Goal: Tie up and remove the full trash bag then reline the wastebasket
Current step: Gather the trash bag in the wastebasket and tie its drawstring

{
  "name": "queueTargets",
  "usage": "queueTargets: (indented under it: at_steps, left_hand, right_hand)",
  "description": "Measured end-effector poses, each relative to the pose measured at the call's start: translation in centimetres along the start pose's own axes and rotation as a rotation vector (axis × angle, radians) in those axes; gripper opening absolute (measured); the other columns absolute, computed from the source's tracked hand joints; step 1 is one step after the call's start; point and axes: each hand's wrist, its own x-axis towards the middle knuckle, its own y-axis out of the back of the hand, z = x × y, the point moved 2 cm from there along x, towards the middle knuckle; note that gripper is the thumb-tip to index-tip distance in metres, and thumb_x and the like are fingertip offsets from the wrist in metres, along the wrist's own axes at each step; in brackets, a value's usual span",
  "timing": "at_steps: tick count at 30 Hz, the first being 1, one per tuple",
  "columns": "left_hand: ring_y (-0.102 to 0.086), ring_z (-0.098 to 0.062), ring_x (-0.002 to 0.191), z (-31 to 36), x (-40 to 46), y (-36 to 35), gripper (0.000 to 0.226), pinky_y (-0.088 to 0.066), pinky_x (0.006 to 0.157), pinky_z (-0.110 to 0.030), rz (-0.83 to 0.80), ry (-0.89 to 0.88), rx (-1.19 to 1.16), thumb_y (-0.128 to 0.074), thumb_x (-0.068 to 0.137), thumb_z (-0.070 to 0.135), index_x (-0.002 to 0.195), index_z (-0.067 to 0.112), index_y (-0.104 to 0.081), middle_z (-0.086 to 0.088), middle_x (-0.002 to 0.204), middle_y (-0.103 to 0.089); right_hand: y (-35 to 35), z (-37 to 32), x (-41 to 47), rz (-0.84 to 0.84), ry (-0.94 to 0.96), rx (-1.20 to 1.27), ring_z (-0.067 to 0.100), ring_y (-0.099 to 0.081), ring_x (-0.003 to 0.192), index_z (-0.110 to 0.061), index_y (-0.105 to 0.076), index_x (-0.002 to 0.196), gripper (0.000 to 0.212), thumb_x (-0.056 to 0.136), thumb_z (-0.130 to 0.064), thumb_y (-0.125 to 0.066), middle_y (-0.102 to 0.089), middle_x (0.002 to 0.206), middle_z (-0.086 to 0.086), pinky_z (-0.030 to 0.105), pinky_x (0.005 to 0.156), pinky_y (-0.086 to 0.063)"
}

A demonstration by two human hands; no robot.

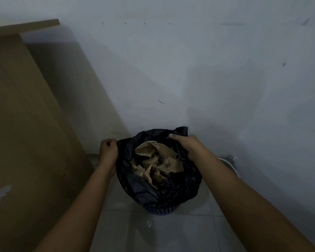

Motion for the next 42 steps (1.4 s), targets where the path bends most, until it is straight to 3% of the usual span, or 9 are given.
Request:
queueTargets:
  at_steps: [4,10,13,15,17,22,31,35,42]
  left_hand:
    - [-0.067,-0.022,0.094,0.6,0.4,0.4,0.026,-0.054,0.077,-0.028,-0.069,0.03,-0.093,-0.058,0.106,0.029,0.12,0.007,-0.064,-0.009,0.108,-0.068]
    - [-0.069,-0.021,0.098,0.4,0.0,0.1,0.039,-0.054,0.085,-0.026,-0.314,0.033,0.002,-0.078,0.093,0.013,0.129,0.002,-0.066,-0.012,0.12,-0.07]
    - [-0.07,-0.016,0.087,-0.1,-0.3,-0.5,0.024,-0.055,0.08,-0.023,-0.248,-0.024,0.06,-0.072,0.098,0.013,0.119,0.001,-0.074,-0.015,0.116,-0.075]
    - [-0.071,-0.018,0.087,-0.2,-0.8,-0.6,0.016,-0.058,0.075,-0.022,-0.194,-0.033,0.008,-0.066,0.103,0.014,0.109,0.006,-0.078,-0.013,0.108,-0.077]
    - [-0.07,-0.018,0.09,-0.3,-1.1,-0.5,0.02,-0.058,0.075,-0.021,-0.155,-0.052,-0.008,-0.058,0.107,0.017,0.107,0.009,-0.076,-0.009,0.105,-0.076]
    - [-0.069,-0.018,0.102,-0.2,-1.3,0.7,0.027,-0.057,0.086,-0.028,-0.109,-0.035,-0.053,-0.051,0.11,0.032,0.116,0.014,-0.069,-0.004,0.113,-0.072]
    - [-0.067,-0.016,0.106,0.8,-1.5,3.1,0.037,-0.056,0.089,-0.03,-0.324,-0.13,0.123,-0.078,0.091,0.004,0.125,0.017,-0.072,-0.009,0.119,-0.071]
    - [-0.075,-0.011,0.095,2.6,-3.5,3.9,0.01,-0.058,0.077,-0.022,-0.322,-0.221,0.014,-0.075,0.096,0.016,0.103,0.016,-0.082,0.0,0.1,-0.081]
    - [-0.067,-0.004,0.071,5.6,-7.0,3.4,0.022,-0.052,0.061,-0.019,-0.298,-0.207,-0.076,-0.061,0.106,0.029,0.103,0.014,-0.076,0.01,0.08,-0.073]
  right_hand:
    - [-1.6,0.1,0.3,-0.058,0.246,-0.138,0.024,-0.07,0.09,-0.004,-0.074,0.12,0.024,0.103,-0.017,-0.063,-0.076,0.106,0.012,0.026,0.069,-0.055]
    - [-2.4,2.0,0.1,-0.208,0.258,-0.204,0.02,-0.07,0.1,-0.019,-0.07,0.116,0.025,0.096,-0.035,-0.074,-0.074,0.11,-0.001,0.03,0.082,-0.054]
    - [-3.7,1.0,-0.1,-0.121,0.271,-0.138,0.014,-0.067,0.099,-0.024,-0.063,0.132,0.038,0.1,-0.045,-0.07,-0.069,0.111,-0.005,0.026,0.083,-0.055]
    - [-4.8,0.4,-0.4,-0.164,0.324,-0.286,0.011,-0.062,0.077,-0.018,-0.068,0.099,0.014,0.106,-0.028,-0.062,-0.066,0.084,-0.002,0.023,0.063,-0.046]
    - [-5.7,0.3,-1.0,-0.288,0.374,-0.447,0.007,-0.054,0.065,-0.017,-0.057,0.074,0.031,0.104,-0.021,-0.062,-0.058,0.072,-0.002,0.023,0.058,-0.039]
    - [-5.9,1.9,-2.4,-0.506,0.328,-0.531,0.01,-0.06,0.086,-0.018,-0.069,0.086,0.015,0.1,-0.02,-0.065,-0.064,0.092,-0.003,0.02,0.073,-0.042]
    - [-2.7,0.1,-4.0,0.057,0.738,-0.166,-0.003,-0.069,0.092,-0.024,-0.074,0.102,0.009,0.102,-0.032,-0.072,-0.076,0.099,-0.012,0.014,0.075,-0.051]
    - [-0.9,-0.9,-4.7,0.058,0.78,-0.185,-0.004,-0.067,0.107,-0.023,-0.076,0.117,0.022,0.105,-0.038,-0.067,-0.075,0.113,-0.011,0.008,0.087,-0.049]
    - [0.9,-1.7,-6.2,0.19,0.869,-0.204,0.002,-0.064,0.096,-0.021,-0.078,0.114,0.024,0.109,-0.036,-0.06,-0.068,0.104,-0.001,0.009,0.082,-0.045]
